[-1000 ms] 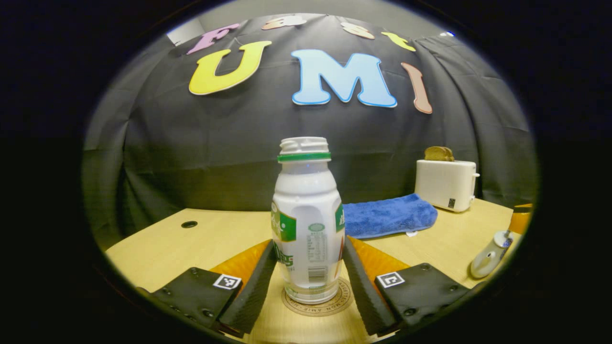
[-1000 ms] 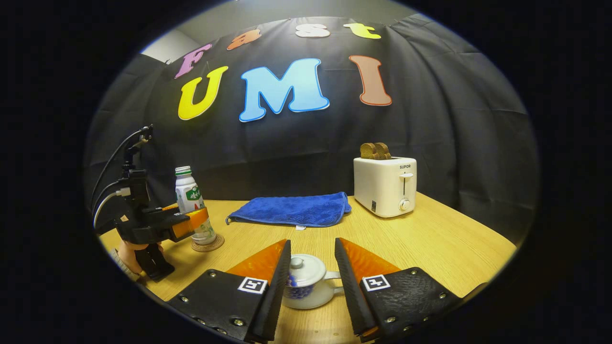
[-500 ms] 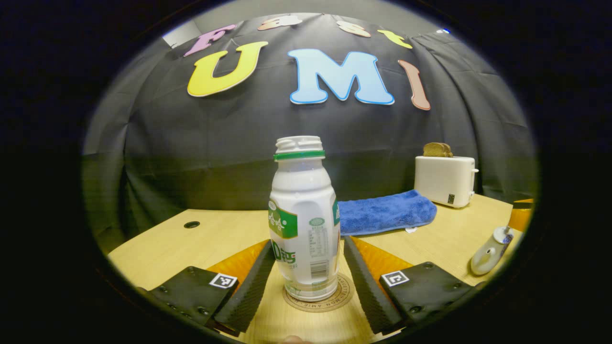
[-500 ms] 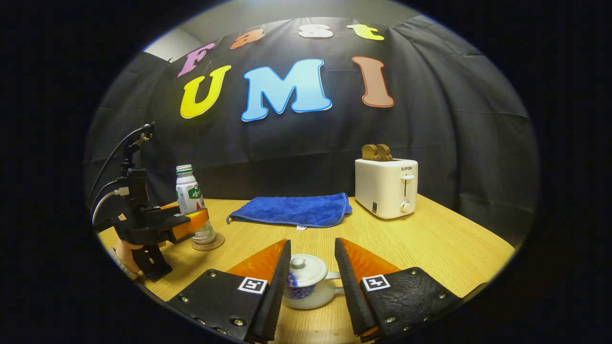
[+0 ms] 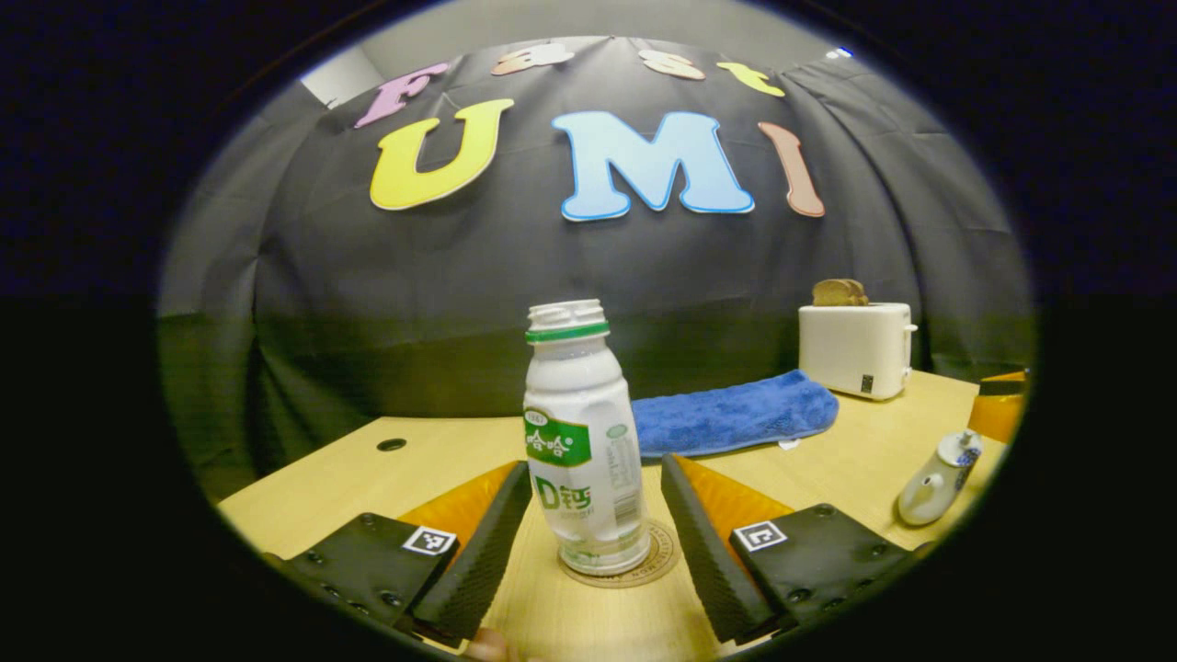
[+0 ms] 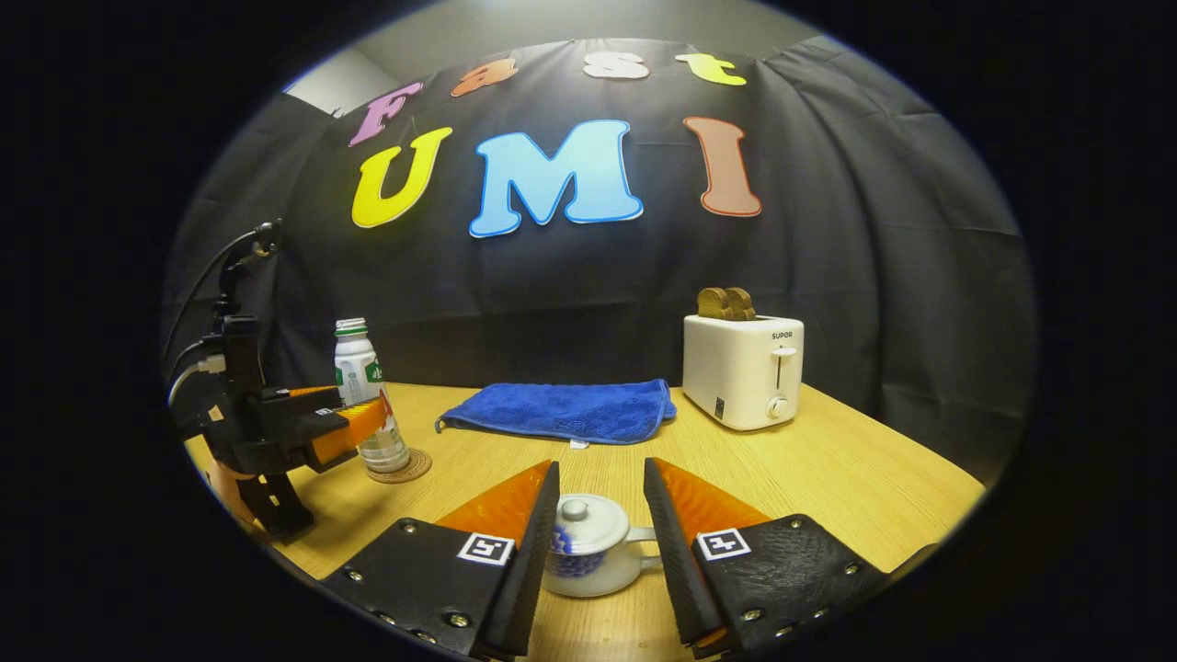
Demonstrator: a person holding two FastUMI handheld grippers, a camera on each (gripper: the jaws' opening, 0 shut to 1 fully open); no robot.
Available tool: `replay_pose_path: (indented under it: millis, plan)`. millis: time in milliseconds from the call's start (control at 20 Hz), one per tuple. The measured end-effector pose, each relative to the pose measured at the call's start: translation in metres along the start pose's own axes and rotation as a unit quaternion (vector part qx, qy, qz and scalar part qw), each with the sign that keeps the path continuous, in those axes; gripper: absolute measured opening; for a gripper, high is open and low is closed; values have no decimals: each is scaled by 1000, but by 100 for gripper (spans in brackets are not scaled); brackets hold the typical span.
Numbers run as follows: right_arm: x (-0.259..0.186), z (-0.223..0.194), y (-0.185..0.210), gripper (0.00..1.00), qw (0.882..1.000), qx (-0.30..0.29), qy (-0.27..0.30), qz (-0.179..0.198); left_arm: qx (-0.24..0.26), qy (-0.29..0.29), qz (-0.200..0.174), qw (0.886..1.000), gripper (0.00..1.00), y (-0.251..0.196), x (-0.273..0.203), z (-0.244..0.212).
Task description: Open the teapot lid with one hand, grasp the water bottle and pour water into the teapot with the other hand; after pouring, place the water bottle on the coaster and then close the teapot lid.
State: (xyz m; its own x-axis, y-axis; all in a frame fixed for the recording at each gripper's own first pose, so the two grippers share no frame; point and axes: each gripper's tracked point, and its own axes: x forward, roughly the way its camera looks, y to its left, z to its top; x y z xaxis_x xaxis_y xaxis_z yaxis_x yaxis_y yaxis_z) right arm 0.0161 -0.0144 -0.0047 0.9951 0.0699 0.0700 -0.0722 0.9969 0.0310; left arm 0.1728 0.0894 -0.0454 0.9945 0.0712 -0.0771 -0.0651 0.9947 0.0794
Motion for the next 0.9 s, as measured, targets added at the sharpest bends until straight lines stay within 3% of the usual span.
replay_pose_path:
  millis: [50,100,350,700,750,800,850,900]
  plan:
    - [-1,1,1,57,1000,2,-1,3,-8,-4,2,1000,89,2,-6,3]
    - [-2,2,4,58,1000,6,-2,7,-14,-6,6,1000,99,4,-13,3]
    - [-6,10,14,58,1000,9,-13,20,-17,-21,32,999,99,12,-52,2]
    - [-36,21,38,58,999,-9,-26,27,-24,-25,20,999,99,-3,-105,10]
    - [-43,20,42,58,999,-9,-27,29,-23,-28,19,999,89,-5,-113,14]
    - [-48,19,47,58,999,-11,-26,30,-22,-29,17,999,99,-10,-121,15]
    - [-53,16,51,58,999,-14,-25,30,-23,-32,12,999,94,-15,-130,16]
    - [-58,13,53,58,999,-15,-23,30,-25,-33,6,999,99,-22,-136,16]
